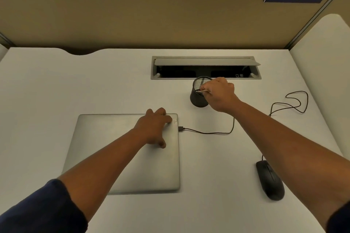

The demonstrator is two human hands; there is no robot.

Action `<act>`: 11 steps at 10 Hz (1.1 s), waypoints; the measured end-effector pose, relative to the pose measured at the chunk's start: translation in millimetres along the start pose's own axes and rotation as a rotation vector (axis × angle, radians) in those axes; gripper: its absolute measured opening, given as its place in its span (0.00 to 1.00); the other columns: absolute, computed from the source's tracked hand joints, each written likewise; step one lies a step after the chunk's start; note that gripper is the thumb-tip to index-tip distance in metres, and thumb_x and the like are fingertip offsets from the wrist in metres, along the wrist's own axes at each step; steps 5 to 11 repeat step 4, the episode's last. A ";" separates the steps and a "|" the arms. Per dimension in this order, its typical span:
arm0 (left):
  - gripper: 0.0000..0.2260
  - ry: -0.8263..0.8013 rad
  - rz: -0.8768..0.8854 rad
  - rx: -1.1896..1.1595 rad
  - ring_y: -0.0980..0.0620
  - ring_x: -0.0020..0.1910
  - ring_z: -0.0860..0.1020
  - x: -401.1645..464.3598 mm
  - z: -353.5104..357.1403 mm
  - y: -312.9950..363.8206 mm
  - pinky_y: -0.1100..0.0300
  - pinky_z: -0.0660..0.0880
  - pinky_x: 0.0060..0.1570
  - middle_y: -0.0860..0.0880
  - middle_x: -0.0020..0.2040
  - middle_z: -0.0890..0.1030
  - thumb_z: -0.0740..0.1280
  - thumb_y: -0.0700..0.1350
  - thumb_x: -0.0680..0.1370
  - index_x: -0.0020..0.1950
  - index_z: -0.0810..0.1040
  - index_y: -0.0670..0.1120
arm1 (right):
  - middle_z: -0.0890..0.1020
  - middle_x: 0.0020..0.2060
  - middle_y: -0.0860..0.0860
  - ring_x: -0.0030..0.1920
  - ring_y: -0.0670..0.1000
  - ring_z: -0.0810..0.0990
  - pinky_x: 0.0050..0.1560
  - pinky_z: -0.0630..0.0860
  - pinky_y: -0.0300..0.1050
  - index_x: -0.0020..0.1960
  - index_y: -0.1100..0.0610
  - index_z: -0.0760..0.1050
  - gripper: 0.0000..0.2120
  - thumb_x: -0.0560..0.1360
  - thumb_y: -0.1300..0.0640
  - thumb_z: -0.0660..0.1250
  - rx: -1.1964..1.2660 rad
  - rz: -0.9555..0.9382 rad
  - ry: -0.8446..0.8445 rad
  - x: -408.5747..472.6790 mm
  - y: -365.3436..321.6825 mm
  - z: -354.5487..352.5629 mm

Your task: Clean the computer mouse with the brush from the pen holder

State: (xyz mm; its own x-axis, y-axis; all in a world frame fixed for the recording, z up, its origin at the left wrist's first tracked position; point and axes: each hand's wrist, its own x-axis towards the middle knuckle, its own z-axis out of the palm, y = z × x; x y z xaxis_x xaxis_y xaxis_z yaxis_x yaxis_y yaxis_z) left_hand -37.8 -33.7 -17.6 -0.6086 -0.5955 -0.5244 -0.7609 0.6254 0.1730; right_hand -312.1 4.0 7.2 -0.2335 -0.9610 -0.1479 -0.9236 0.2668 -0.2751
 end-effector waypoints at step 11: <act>0.44 0.061 -0.030 -0.077 0.44 0.70 0.67 -9.6 -6.3 7.6 0.50 0.77 0.55 0.53 0.76 0.66 0.84 0.53 0.68 0.81 0.67 0.54 | 0.71 0.77 0.52 0.78 0.59 0.63 0.73 0.61 0.63 0.77 0.51 0.68 0.31 0.74 0.49 0.67 0.114 -0.041 -0.005 -38.0 -7.1 -4.7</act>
